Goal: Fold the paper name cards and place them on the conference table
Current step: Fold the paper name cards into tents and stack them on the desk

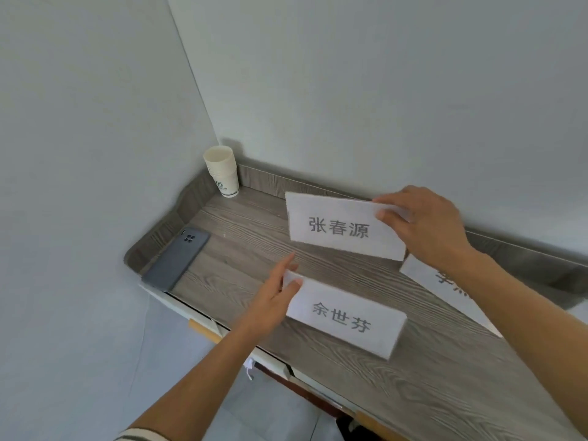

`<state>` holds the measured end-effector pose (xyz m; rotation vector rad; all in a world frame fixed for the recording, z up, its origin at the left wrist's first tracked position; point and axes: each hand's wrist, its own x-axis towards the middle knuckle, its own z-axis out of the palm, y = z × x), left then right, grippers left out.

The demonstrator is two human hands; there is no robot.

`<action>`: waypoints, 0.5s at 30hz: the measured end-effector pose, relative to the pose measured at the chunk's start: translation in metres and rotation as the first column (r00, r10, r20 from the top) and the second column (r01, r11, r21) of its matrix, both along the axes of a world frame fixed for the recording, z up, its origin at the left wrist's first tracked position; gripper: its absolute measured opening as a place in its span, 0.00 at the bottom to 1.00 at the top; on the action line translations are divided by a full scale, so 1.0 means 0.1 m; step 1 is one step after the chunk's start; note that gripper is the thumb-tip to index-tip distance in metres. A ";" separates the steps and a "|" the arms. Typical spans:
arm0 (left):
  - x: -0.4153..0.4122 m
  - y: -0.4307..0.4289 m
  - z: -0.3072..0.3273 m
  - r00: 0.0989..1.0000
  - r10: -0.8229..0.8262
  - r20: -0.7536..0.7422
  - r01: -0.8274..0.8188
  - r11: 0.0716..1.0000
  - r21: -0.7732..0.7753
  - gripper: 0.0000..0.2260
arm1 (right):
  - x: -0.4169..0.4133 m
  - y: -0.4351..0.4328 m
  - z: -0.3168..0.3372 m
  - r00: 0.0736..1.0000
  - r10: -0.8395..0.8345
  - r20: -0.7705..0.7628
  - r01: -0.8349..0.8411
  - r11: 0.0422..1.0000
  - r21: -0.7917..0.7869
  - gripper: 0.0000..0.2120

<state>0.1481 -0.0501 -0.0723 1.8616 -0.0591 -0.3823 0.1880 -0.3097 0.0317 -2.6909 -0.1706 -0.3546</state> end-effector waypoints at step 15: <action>0.13 -0.14 0.07 0.971 0.238 -0.003 -0.237 0.963 -0.128 0.18 | -1.10 0.25 -0.90 0.994 -0.107 0.018 0.103 0.984 0.145 0.17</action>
